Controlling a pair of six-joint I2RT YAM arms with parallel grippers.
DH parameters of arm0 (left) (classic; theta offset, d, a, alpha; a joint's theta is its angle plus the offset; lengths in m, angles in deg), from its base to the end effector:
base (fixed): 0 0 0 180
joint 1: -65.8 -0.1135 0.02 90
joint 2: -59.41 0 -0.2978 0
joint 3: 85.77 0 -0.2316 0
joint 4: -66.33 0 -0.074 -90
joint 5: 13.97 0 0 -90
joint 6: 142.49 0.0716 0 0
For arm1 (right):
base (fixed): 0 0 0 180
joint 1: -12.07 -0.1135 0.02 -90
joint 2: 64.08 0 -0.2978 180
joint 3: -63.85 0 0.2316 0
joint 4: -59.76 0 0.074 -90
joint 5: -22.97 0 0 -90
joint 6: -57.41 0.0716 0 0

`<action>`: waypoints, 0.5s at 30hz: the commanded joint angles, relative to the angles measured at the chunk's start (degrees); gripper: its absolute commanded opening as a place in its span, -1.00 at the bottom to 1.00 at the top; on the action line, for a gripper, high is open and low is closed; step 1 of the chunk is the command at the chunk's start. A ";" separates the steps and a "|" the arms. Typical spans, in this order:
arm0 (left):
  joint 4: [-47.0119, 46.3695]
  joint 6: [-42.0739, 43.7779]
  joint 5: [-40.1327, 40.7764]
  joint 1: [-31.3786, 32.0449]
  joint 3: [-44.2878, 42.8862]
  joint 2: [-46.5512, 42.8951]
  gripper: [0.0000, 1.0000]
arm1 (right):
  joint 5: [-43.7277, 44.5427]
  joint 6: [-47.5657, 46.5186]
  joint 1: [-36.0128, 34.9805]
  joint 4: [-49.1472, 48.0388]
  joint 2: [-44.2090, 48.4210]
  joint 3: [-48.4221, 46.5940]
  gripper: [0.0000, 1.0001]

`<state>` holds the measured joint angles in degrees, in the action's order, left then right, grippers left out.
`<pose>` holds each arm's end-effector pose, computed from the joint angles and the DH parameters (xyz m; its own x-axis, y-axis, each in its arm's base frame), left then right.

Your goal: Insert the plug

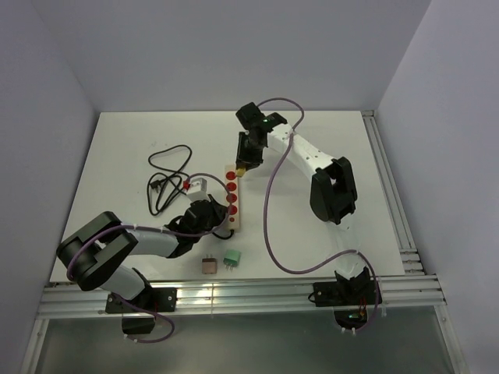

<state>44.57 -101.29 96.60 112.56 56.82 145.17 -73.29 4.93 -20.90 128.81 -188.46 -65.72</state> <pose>0.2088 -0.1853 0.1743 -0.5532 -0.4400 -0.7074 0.0768 0.8186 -0.5692 0.4008 0.2693 0.2499 -0.9514 0.1045 -0.2898 -0.0023 0.9382 0.3460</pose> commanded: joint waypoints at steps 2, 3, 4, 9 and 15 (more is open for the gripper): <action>5.05 -2.09 -13.55 3.60 1.74 1.26 -0.99 | 2.40 -2.70 -2.01 3.52 -4.20 -10.05 -1.00; 4.87 -2.27 -13.72 3.60 1.91 1.43 -0.99 | 2.13 -2.97 -1.92 3.96 -5.16 -11.28 -1.00; 4.52 -2.44 -13.90 3.60 2.00 1.61 -0.99 | 2.13 -3.15 -2.01 5.62 -7.44 -14.08 -1.00; 3.29 -2.80 -14.69 3.60 2.97 2.40 -0.99 | 4.76 -4.82 -2.36 7.75 -10.62 -16.40 -1.00; 3.90 -2.36 -13.99 3.60 2.79 2.49 -0.99 | 5.82 -5.87 -2.62 7.57 -10.27 -15.95 -1.00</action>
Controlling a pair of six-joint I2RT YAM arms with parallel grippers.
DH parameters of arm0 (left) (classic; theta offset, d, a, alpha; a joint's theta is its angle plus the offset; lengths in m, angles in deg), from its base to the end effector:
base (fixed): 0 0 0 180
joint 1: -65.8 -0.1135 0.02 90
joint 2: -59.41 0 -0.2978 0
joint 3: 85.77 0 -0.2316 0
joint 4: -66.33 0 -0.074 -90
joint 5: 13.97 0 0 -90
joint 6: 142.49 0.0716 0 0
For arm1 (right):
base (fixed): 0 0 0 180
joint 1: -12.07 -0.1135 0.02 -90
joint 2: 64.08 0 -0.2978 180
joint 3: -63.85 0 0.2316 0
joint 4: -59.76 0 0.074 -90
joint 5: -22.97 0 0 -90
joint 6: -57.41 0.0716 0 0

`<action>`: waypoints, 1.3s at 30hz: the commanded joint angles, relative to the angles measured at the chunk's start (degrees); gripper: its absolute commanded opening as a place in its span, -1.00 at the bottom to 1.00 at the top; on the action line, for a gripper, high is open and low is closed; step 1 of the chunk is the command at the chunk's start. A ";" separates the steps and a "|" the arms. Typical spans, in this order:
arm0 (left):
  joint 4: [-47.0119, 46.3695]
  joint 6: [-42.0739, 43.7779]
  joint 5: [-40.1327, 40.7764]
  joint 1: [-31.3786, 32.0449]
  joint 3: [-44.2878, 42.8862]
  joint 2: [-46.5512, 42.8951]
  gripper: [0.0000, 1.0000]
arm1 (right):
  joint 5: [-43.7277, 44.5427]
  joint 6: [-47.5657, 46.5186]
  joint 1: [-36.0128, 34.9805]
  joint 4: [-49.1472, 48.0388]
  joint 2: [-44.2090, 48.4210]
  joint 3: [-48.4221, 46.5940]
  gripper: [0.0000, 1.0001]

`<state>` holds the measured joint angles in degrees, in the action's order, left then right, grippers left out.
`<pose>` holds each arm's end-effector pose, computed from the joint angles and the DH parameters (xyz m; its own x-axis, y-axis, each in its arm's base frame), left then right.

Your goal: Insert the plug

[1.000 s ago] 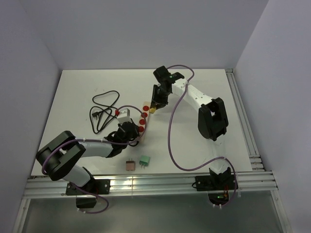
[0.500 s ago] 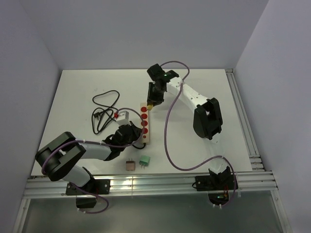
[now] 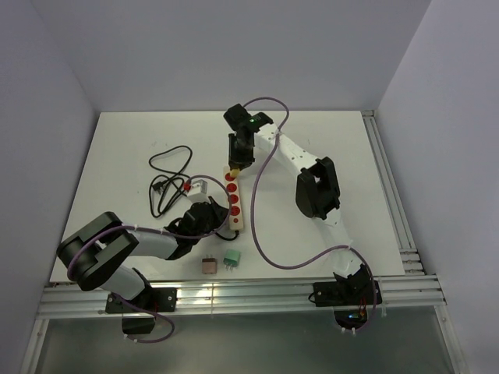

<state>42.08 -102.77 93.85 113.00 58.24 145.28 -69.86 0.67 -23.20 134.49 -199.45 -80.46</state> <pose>0.2036 -0.1876 0.1719 -0.5809 -0.4504 -0.6780 0.1005 0.7868 -0.6089 0.4228 0.3034 0.2260 -0.9480 0.0004 -0.3182 -0.0877 0.9609 0.2626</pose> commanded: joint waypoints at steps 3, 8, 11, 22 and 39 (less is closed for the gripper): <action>6.31 -0.87 -11.32 3.16 1.46 2.47 -0.99 | 2.39 -2.31 -0.51 3.03 -0.33 -2.79 -1.00; 6.04 -1.05 -11.50 3.16 1.55 2.64 -0.99 | 2.48 -3.63 -0.86 5.84 -2.00 -5.97 -1.00; 5.96 -1.13 -11.85 3.16 1.37 2.99 -0.99 | 2.57 -3.72 -0.86 6.54 -1.91 -6.14 -1.00; 5.78 -1.22 -11.76 3.16 1.37 3.08 -0.99 | 0.73 -3.81 -1.38 4.70 -1.56 -6.85 -1.00; 6.04 -1.05 -11.50 3.16 1.81 2.55 -0.99 | 1.59 -3.20 -1.91 4.61 -4.29 -7.99 -1.00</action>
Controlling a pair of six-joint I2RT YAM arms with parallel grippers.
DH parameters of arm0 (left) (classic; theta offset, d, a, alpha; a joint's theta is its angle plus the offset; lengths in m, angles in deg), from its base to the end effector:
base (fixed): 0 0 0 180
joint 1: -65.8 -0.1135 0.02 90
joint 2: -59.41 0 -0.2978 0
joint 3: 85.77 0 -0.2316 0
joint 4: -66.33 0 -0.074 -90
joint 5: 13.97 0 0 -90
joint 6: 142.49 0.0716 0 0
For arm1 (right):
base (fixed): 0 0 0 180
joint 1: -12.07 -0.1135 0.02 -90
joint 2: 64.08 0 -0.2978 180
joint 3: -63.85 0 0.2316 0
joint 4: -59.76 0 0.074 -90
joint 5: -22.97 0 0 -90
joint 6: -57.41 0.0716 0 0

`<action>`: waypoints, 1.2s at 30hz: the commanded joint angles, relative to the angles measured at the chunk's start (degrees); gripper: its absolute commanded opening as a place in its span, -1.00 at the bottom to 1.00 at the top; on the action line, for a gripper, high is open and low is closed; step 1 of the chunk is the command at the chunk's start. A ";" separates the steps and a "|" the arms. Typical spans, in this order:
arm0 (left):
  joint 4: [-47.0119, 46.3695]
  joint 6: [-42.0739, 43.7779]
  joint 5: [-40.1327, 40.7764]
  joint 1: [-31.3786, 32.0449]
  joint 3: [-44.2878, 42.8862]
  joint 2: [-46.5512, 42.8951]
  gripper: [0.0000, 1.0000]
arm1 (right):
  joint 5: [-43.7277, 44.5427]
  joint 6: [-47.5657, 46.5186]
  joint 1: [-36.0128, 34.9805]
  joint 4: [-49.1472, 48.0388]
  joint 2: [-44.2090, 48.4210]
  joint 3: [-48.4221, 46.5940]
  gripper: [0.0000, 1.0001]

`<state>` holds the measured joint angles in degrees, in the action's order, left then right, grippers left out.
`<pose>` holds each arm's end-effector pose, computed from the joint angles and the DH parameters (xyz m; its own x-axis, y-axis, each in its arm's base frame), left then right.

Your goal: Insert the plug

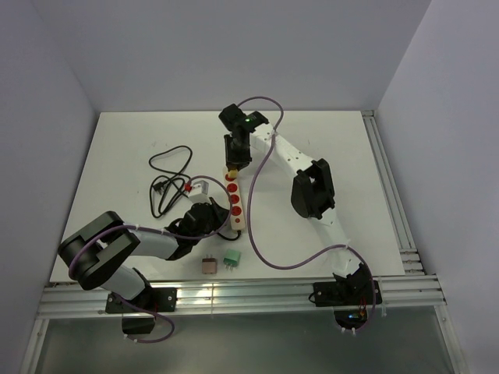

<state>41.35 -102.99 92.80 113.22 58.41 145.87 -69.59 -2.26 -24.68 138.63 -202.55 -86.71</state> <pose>0.2026 -0.1900 0.1699 -0.5946 -0.4448 -0.6698 0.1104 0.7799 -0.6161 0.4202 0.3177 0.2257 -0.9445 -0.0757 -0.3196 -0.1563 0.9595 0.2345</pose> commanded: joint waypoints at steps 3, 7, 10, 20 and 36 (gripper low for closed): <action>6.59 -0.83 -10.62 2.94 1.55 2.31 -0.99 | 2.21 -0.62 -0.43 0.83 -0.92 -1.74 -1.00; 6.24 -0.92 -10.80 2.94 1.46 2.75 -0.99 | 2.48 -0.97 -0.34 1.36 -0.48 -2.18 -1.00; 6.15 -0.92 -10.80 2.94 1.55 2.84 -0.99 | 2.48 -1.32 -0.34 1.71 0.22 -1.57 -1.00; 5.71 -1.09 -10.80 2.94 1.90 3.11 -0.99 | 1.78 -1.94 -0.43 0.39 1.90 -0.33 -1.00; 5.45 -1.09 -10.89 2.94 1.90 3.37 -0.99 | 2.48 -2.56 -1.39 -3.93 6.47 -0.66 -1.00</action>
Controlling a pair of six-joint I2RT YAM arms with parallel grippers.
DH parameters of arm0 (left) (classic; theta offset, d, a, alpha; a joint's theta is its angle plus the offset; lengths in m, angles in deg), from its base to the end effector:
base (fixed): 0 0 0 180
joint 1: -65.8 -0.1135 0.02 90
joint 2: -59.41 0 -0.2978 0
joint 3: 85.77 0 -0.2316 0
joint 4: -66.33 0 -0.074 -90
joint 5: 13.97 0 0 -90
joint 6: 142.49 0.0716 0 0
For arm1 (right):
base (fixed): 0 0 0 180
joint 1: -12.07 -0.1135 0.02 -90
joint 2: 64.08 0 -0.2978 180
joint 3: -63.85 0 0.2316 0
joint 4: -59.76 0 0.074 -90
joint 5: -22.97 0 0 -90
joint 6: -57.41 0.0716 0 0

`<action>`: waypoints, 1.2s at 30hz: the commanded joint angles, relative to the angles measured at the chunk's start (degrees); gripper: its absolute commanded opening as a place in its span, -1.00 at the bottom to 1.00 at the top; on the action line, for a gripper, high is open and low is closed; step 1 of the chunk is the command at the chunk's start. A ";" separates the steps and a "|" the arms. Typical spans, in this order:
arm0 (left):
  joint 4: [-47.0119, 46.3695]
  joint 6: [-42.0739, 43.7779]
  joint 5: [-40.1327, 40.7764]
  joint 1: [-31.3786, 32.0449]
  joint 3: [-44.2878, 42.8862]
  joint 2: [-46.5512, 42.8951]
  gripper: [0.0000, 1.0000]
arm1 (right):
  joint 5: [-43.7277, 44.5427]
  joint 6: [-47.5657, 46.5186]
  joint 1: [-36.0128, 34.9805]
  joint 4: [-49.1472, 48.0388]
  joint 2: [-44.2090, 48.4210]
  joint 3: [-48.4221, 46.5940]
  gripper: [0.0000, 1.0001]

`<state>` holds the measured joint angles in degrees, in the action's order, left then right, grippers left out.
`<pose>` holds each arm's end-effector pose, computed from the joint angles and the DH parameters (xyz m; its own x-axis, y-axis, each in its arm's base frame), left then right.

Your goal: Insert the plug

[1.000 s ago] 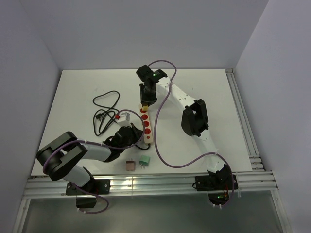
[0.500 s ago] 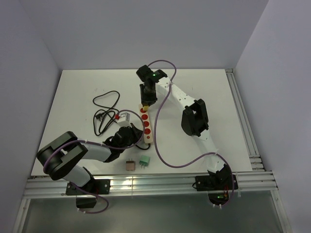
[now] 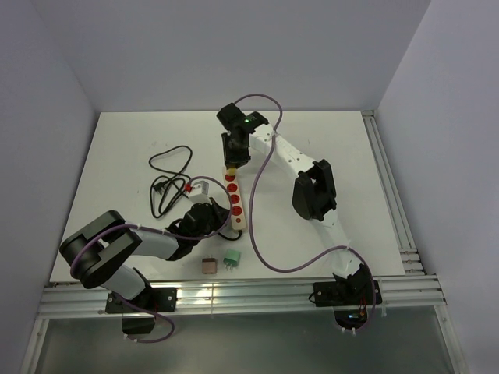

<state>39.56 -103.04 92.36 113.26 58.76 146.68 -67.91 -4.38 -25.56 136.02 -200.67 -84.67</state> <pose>0.2030 -0.1915 0.1686 -0.5947 -0.4479 -0.6676 0.1190 0.7723 -0.6241 0.4159 0.3220 0.2348 -0.9201 -0.1125 -0.3752 -0.2052 0.9544 0.2170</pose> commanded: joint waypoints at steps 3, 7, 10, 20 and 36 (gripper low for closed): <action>7.24 -1.05 -10.36 2.90 1.64 2.30 -0.99 | 0.80 -0.43 -0.60 2.20 2.31 -4.82 -1.00; 7.06 -1.13 -10.62 2.90 1.55 2.38 -0.99 | 2.10 -0.08 -0.52 3.34 1.60 -3.25 -1.00; 6.89 -1.13 -10.71 2.90 1.73 2.65 -0.99 | 1.76 -0.08 -0.52 3.26 1.51 -2.54 -1.00; 6.97 -1.22 -10.71 2.90 1.73 2.47 -0.99 | 1.15 -0.34 -0.52 3.61 0.28 -2.46 -1.00; 6.80 -1.22 -11.06 2.90 1.73 2.56 -0.99 | 1.15 -0.26 -0.43 2.29 -2.09 -2.37 -1.00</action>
<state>39.15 -103.23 92.34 113.26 58.98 146.68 -67.43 -4.36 -25.69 139.37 -201.79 -86.73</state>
